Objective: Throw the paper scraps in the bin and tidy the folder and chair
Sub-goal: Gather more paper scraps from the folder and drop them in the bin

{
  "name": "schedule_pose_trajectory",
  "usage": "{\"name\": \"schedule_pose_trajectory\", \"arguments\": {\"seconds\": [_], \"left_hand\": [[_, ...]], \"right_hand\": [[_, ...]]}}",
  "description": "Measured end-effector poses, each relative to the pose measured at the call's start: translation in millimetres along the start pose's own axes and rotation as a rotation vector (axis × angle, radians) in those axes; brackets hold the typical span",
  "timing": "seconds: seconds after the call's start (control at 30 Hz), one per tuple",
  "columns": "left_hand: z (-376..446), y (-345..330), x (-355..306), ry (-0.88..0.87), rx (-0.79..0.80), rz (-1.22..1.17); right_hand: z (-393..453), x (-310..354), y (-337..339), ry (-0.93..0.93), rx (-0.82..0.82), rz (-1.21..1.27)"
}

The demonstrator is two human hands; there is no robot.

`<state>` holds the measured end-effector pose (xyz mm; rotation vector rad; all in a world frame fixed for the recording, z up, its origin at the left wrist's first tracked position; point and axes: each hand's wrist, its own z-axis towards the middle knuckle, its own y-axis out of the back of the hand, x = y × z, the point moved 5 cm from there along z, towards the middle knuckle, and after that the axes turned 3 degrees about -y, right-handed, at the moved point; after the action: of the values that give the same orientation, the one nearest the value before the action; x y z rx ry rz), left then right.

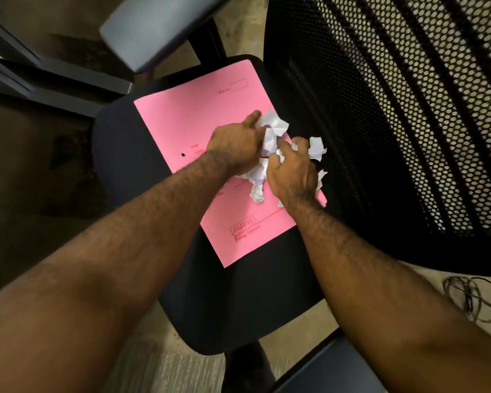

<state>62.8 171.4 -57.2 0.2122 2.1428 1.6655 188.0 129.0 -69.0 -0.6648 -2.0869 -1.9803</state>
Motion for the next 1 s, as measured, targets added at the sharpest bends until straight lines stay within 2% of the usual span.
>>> {"name": "schedule_pose_trajectory", "arguments": {"seconds": [0.2, 0.33, 0.47, 0.53, 0.67, 0.73, 0.87, 1.0], "left_hand": [[-47, -11, 1, 0.019, -0.214, -0.007], [-72, -20, -3, -0.014, -0.32, 0.025], [-74, -29, -5, -0.023, -0.277, 0.063], [-72, -32, -4, 0.023, -0.218, 0.031], [-72, -24, 0, 0.167, -0.252, -0.08], [-77, -14, 5, 0.245, -0.321, -0.158], [-105, 13, 26, 0.432, -0.573, -0.349], [-133, 29, 42, 0.621, -0.676, -0.575]], "right_hand": [[-30, 8, -13, 0.083, -0.109, -0.206], [-40, 14, -14, 0.201, -0.125, -0.216], [-42, 17, -17, 0.248, -0.072, -0.172], [-41, 19, -18, 0.269, -0.052, -0.154], [-35, 20, -13, 0.316, -0.027, -0.071], [-33, 19, -5, 0.281, -0.072, 0.0], [-28, 13, 13, 0.054, -0.173, 0.206], [-30, 21, 34, -0.04, -0.282, 0.331]]}}
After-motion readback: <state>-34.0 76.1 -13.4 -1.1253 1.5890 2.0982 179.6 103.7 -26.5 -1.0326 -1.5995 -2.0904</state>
